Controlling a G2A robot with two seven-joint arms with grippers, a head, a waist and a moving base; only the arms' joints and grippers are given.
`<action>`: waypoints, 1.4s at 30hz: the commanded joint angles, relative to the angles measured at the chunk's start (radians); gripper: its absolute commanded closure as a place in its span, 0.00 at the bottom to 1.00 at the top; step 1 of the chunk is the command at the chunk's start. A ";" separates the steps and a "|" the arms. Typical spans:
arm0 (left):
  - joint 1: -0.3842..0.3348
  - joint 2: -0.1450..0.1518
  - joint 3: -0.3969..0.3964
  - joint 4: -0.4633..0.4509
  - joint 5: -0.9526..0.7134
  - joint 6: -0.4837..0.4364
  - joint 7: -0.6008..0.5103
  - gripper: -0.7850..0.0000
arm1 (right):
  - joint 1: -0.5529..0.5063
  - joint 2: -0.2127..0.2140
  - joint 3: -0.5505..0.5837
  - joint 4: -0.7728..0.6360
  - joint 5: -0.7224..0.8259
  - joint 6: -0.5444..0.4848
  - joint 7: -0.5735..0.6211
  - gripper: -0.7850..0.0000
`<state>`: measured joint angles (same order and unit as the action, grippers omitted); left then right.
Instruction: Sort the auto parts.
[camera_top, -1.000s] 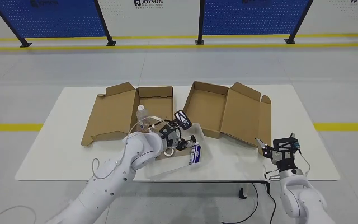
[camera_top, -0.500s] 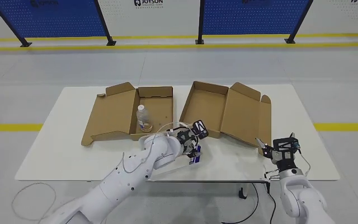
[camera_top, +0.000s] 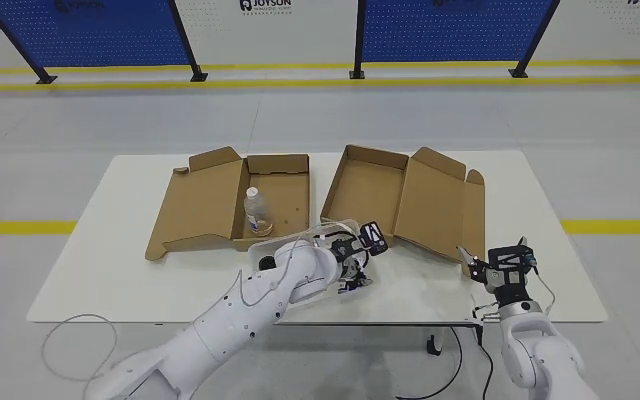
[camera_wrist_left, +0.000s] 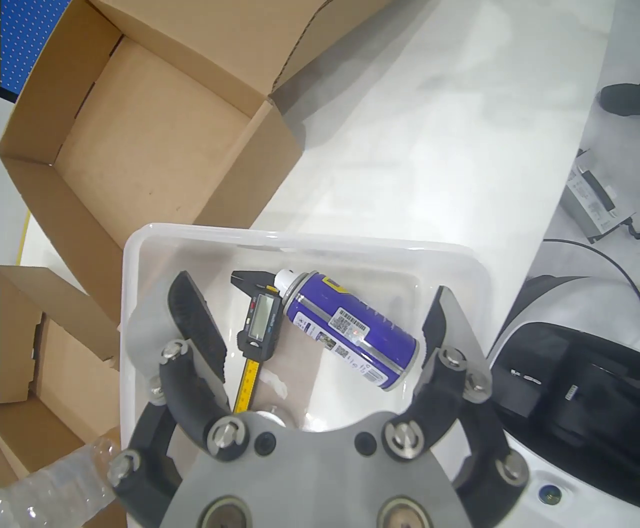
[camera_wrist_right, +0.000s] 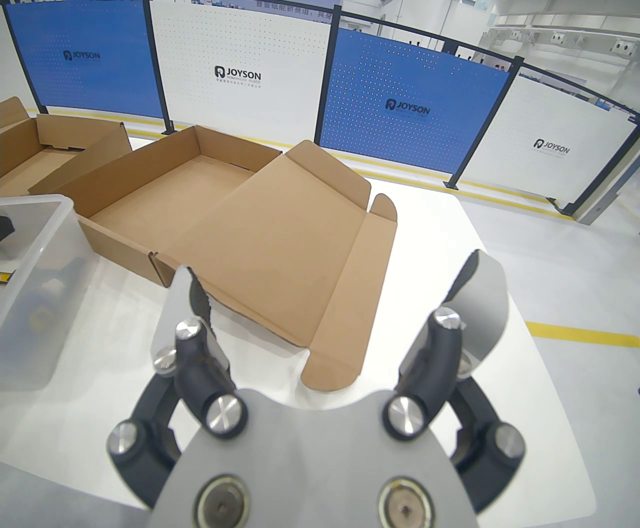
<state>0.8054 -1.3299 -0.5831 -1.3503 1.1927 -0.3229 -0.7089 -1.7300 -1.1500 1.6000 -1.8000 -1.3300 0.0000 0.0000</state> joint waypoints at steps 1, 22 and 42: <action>-0.001 -0.005 0.004 0.002 0.002 -0.010 0.006 0.00 | 0.000 0.000 0.000 0.000 0.000 0.000 0.000 0.00; 0.019 -0.025 0.007 -0.042 0.046 -0.103 0.027 0.00 | 0.000 0.000 0.000 0.000 0.000 0.000 0.000 0.00; 0.036 -0.039 -0.106 -0.074 -0.206 0.022 -0.251 0.00 | 0.000 0.000 0.000 0.000 0.000 0.000 0.000 0.00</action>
<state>0.8479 -1.3675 -0.6857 -1.4177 0.9978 -0.3122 -0.9200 -1.7300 -1.1500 1.6000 -1.8000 -1.3300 0.0000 0.0000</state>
